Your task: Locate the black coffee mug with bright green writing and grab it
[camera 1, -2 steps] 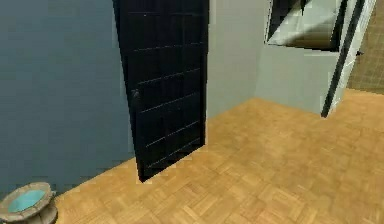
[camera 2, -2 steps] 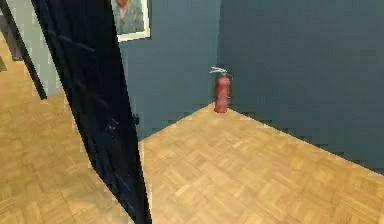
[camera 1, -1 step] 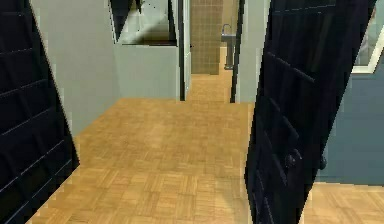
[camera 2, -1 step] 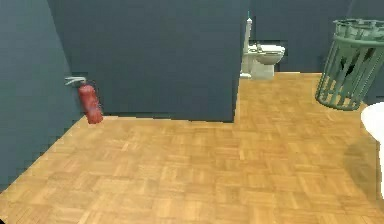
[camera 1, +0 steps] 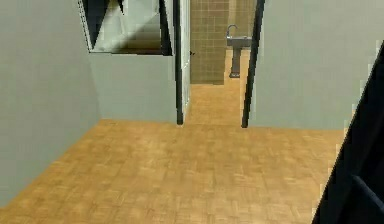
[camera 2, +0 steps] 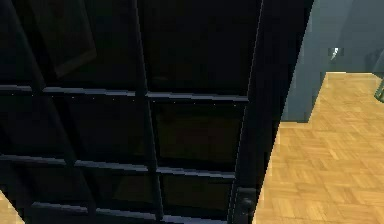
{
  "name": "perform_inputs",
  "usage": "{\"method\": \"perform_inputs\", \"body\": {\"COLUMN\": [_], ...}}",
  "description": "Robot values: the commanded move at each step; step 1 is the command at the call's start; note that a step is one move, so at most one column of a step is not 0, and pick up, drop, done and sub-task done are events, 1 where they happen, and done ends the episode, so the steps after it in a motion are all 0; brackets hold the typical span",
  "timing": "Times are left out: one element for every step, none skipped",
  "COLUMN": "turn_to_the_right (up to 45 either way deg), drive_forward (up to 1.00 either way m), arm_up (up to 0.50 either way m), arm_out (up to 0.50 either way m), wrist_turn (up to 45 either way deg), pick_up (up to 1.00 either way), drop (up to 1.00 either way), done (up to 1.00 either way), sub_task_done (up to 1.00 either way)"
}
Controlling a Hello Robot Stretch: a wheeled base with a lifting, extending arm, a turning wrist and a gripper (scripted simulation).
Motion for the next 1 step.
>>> {"method": "perform_inputs", "body": {"turn_to_the_right": [6.0], "drive_forward": [0.0], "arm_up": [0.0], "arm_out": [0.0], "wrist_turn": [0.0], "pick_up": [0.0], "drop": [0.0], "done": [0.0], "sub_task_done": [0.0]}}
